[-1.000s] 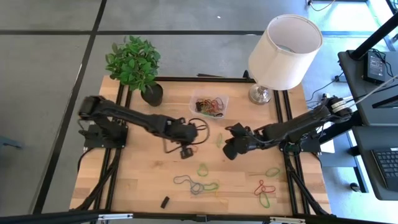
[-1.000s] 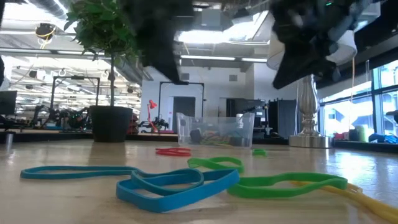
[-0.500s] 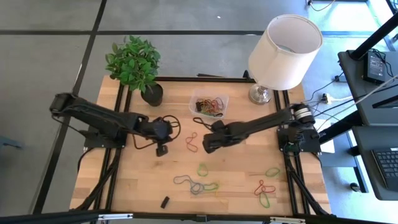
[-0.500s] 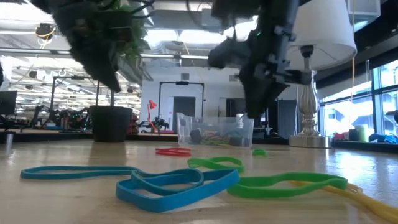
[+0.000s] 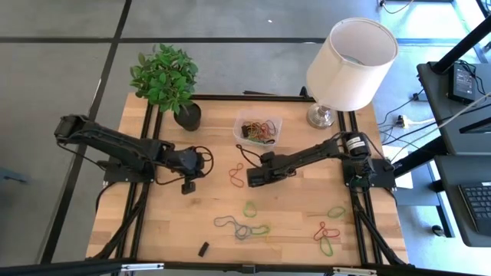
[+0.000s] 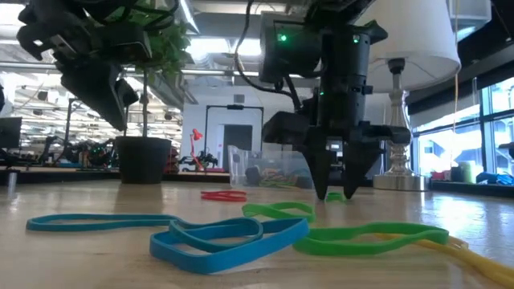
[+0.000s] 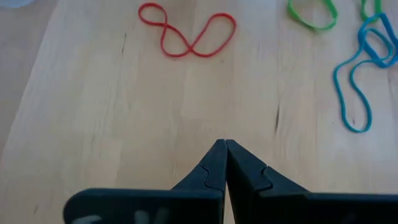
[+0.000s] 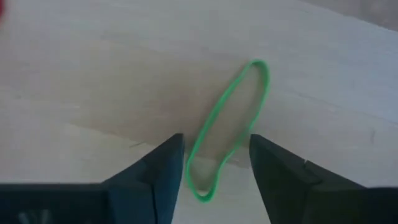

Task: Pick and place rubber bands into bin
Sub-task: Put the green rubber band into the transparent bin

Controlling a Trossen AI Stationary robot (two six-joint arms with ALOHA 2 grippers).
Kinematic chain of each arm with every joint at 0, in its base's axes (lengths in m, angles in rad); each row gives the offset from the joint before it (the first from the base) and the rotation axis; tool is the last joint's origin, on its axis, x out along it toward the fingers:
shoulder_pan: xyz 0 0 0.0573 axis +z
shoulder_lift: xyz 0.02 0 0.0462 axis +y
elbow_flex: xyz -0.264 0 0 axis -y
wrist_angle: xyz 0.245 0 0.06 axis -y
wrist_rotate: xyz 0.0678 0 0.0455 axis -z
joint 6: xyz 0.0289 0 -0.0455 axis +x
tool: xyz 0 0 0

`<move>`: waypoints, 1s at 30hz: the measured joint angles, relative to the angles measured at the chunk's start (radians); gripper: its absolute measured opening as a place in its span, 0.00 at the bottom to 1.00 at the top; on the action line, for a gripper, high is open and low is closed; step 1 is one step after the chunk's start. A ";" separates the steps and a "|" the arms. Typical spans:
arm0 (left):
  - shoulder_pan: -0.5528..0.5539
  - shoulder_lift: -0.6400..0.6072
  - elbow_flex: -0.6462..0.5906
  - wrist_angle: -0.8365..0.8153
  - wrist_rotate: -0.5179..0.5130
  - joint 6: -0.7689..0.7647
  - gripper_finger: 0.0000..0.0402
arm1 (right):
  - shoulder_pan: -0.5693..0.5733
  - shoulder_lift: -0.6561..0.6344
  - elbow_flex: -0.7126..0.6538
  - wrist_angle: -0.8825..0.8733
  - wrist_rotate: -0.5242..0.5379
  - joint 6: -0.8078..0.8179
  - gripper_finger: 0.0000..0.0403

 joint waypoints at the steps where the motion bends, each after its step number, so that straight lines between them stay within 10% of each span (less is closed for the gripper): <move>1: 0.000 -0.004 -0.003 -0.003 0.000 0.000 0.00 | 0.000 0.008 0.003 0.002 0.001 0.001 0.47; 12: 0.000 -0.004 -0.016 0.009 0.001 0.021 0.00 | 0.014 0.053 0.006 0.009 -0.009 -0.001 0.03; 30: 0.194 -0.003 -0.016 0.069 -0.037 0.078 0.00 | -0.137 -0.058 0.463 -0.418 0.082 -0.476 0.00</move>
